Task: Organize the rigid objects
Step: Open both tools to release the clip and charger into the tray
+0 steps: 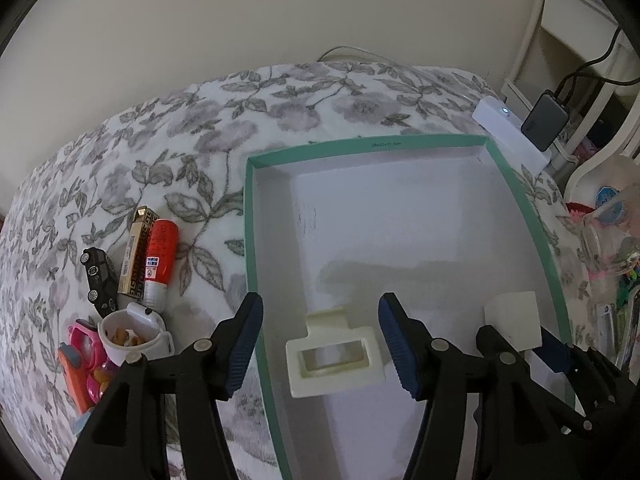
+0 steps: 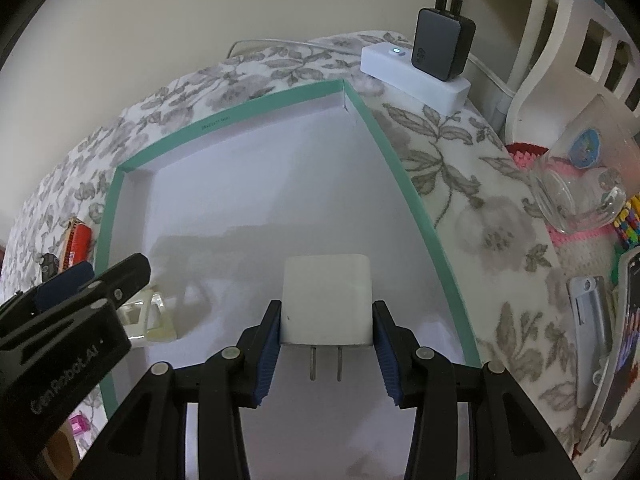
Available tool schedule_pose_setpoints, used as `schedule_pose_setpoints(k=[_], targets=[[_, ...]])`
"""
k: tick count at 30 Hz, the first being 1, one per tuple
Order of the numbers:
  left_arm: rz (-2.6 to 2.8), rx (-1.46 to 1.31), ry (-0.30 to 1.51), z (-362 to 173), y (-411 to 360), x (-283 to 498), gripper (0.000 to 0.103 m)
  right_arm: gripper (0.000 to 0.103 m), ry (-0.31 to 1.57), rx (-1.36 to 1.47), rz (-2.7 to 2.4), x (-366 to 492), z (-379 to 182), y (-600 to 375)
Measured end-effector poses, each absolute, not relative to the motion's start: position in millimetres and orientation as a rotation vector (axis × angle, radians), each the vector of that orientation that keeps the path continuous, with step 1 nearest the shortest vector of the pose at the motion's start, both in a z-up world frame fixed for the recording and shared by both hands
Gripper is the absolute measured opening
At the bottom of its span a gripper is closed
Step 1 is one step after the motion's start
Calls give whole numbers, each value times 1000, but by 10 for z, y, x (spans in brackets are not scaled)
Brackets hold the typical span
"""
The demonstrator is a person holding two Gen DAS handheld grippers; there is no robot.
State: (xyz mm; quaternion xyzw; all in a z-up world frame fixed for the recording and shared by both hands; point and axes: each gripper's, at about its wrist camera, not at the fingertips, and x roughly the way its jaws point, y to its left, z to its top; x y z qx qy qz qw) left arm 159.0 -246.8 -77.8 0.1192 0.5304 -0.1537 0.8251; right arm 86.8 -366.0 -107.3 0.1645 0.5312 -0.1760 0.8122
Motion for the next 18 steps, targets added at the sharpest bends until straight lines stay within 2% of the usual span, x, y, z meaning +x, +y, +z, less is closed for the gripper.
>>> schedule_pose_setpoints(k=[3, 7, 15, 16, 17, 18], targets=[[-327, 235, 1122, -717, -2436, 1571, 66, 47, 1133, 350, -374, 848, -1022, -3648], [-324, 202, 1135, -631, -2364, 1543, 68, 57, 1118, 343, -377, 818, -923, -3613], [-253, 146, 1125, -434, -2102, 1510, 69, 60, 1114, 313, -372, 778, -733, -3477], [-242, 141, 1122, -411, -2062, 1510, 73, 63, 1109, 314, -370, 772, -693, -3459], [-226, 133, 1123, -383, -2004, 1514, 84, 66, 1106, 315, -370, 770, -671, -3448], [-210, 122, 1122, -358, -1949, 1519, 89, 67, 1101, 315, -367, 768, -639, -3428]])
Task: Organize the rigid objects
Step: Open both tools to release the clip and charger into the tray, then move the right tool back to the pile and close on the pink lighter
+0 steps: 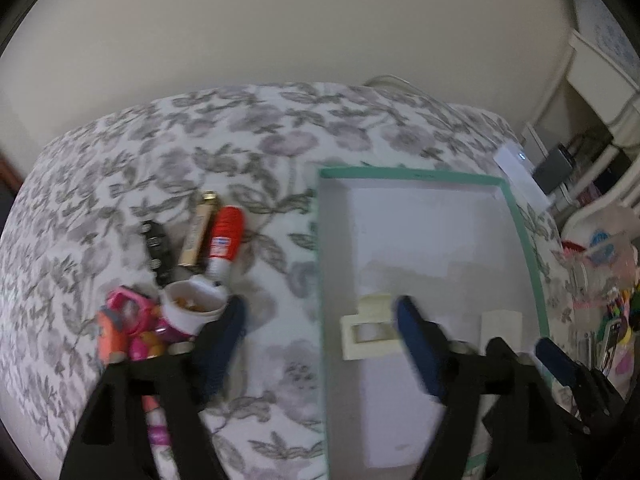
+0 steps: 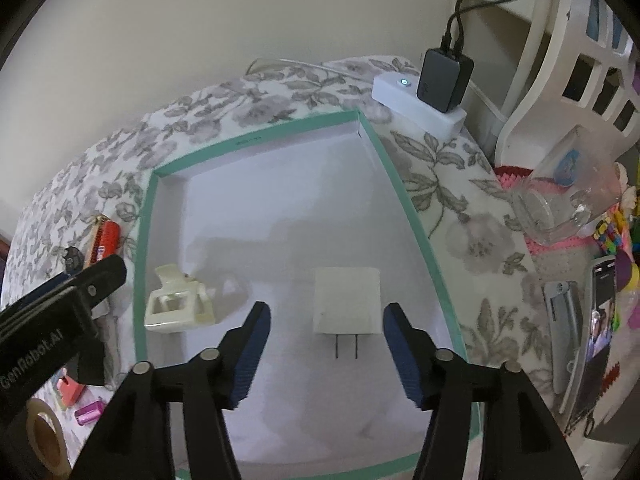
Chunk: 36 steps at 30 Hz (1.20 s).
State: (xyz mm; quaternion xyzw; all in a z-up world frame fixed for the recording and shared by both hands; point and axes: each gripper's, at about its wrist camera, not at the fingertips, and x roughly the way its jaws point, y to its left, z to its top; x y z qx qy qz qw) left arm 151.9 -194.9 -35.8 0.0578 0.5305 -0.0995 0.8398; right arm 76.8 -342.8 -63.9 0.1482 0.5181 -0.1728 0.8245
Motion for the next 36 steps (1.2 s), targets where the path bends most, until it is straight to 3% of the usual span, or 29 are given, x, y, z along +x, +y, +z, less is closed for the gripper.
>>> schedule_pose_setpoints(k=[5, 13, 15, 36], targets=[[-129, 69, 1113, -224, -1597, 1528, 91, 82, 1074, 301, -354, 757, -485, -3306], [17, -11, 1128, -178, -959, 1484, 92, 93, 1050, 295, -307, 795, -365, -2959], [45, -28, 1133, -190, -824, 1450, 92, 103, 1043, 285, -299, 805, -336, -2863], [170, -196, 1198, -317, 302, 1308, 92, 103, 1002, 221, -117, 1026, -264, -1611]])
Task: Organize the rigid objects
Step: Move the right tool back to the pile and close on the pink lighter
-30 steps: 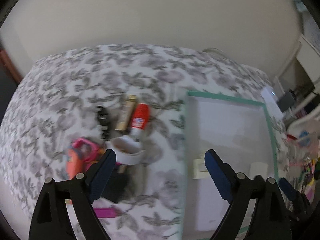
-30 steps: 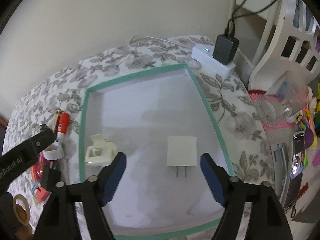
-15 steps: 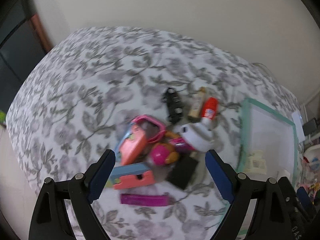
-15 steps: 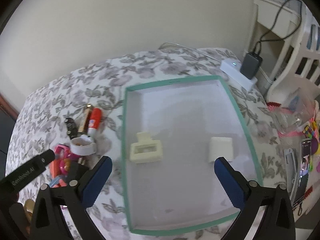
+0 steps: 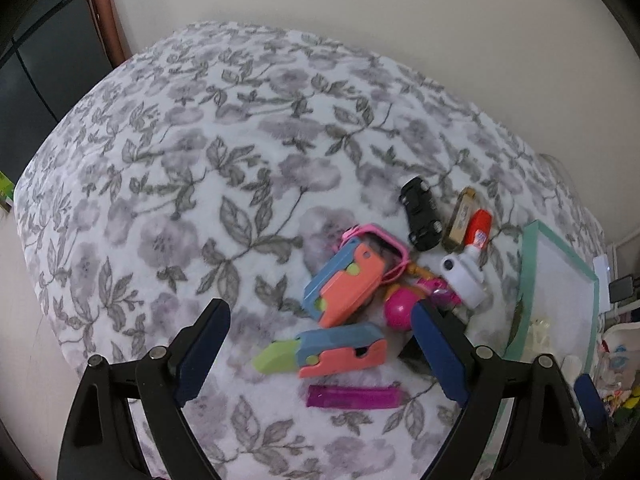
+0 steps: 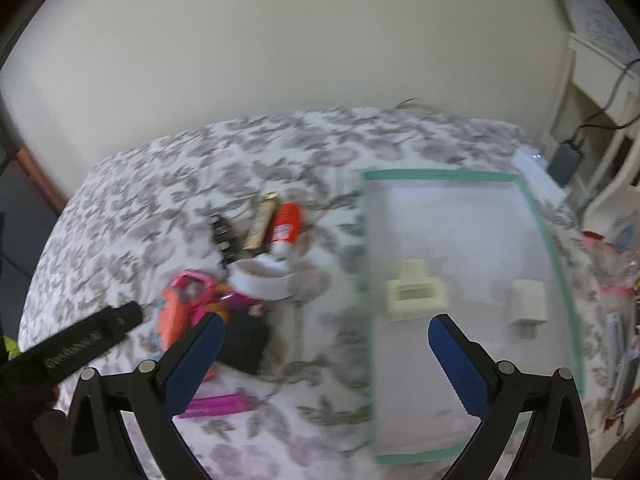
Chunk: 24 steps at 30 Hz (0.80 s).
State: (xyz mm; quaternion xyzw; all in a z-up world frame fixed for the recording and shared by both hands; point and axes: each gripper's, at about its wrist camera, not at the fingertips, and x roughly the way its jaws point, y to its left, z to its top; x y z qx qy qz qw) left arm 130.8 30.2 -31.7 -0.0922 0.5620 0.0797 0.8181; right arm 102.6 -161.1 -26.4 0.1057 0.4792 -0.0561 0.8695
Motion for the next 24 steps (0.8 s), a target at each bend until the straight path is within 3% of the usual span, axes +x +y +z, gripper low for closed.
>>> schedule_pose_setpoints(k=[13, 24], targets=[[351, -346, 1277, -610, 1137, 1225, 92, 103, 1074, 236, -67, 1158, -600, -1109], [315, -366, 1315, -682, 1130, 1241, 92, 103, 1173, 228, 3, 1071, -909, -909]])
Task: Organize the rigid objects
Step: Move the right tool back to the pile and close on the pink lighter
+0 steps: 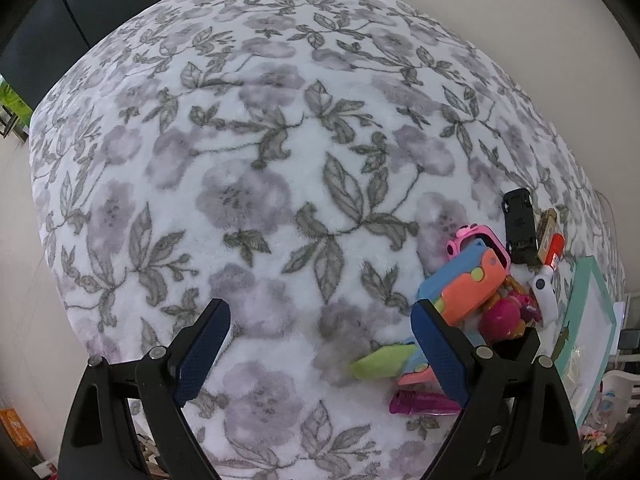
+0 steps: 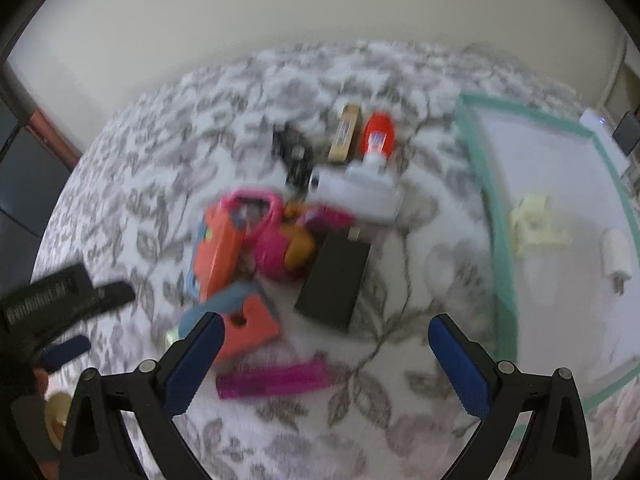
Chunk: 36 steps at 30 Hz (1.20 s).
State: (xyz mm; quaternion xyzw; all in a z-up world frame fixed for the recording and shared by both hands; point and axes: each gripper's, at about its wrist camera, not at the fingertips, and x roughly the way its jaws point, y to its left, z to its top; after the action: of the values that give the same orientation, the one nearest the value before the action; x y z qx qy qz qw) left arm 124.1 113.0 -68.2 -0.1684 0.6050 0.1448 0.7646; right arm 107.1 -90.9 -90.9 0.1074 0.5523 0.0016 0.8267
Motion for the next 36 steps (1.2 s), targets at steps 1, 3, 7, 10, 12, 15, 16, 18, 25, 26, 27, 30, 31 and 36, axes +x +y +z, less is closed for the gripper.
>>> schedule_pose_setpoints(k=[1, 3, 7, 10, 12, 15, 16, 18, 25, 26, 27, 30, 31, 36], targets=[[317, -369, 1318, -683, 1137, 1233, 92, 103, 1184, 215, 19, 1056, -933, -871], [334, -369, 1320, -684, 1156, 1214, 92, 103, 1201, 192, 43, 1034, -968, -802], [375, -366, 1328, -712, 1248, 1173, 92, 103, 1248, 185, 113, 1004, -1065, -659], [387, -371, 1347, -768, 1308, 1156, 92, 103, 1263, 157, 145, 970, -1104, -551], [394, -386, 1363, -813, 1353, 1145, 92, 103, 1271, 137, 167, 972, -1120, -487], [402, -396, 1375, -850, 1405, 1138, 92, 103, 1290, 114, 178, 963, -1177, -422], [406, -399, 1376, -853, 1422, 1133, 92, 103, 1298, 100, 173, 962, -1205, -403], [408, -404, 1375, -853, 1449, 1120, 92, 103, 1306, 78, 159, 955, -1245, -384], [375, -415, 1379, -882, 1494, 1127, 92, 94, 1308, 94, 112, 930, -1254, -474], [369, -420, 1379, -877, 1481, 1133, 92, 92, 1310, 94, 108, 937, -1255, -471], [363, -425, 1379, -870, 1469, 1133, 92, 90, 1313, 93, 105, 958, -1255, -490], [345, -421, 1379, -871, 1421, 1148, 92, 85, 1317, 104, 101, 947, -1236, -511], [339, -418, 1379, -868, 1404, 1155, 92, 82, 1318, 112, 99, 946, -1230, -523], [297, -411, 1383, -865, 1306, 1197, 92, 82, 1326, 134, 97, 939, -1179, -631]])
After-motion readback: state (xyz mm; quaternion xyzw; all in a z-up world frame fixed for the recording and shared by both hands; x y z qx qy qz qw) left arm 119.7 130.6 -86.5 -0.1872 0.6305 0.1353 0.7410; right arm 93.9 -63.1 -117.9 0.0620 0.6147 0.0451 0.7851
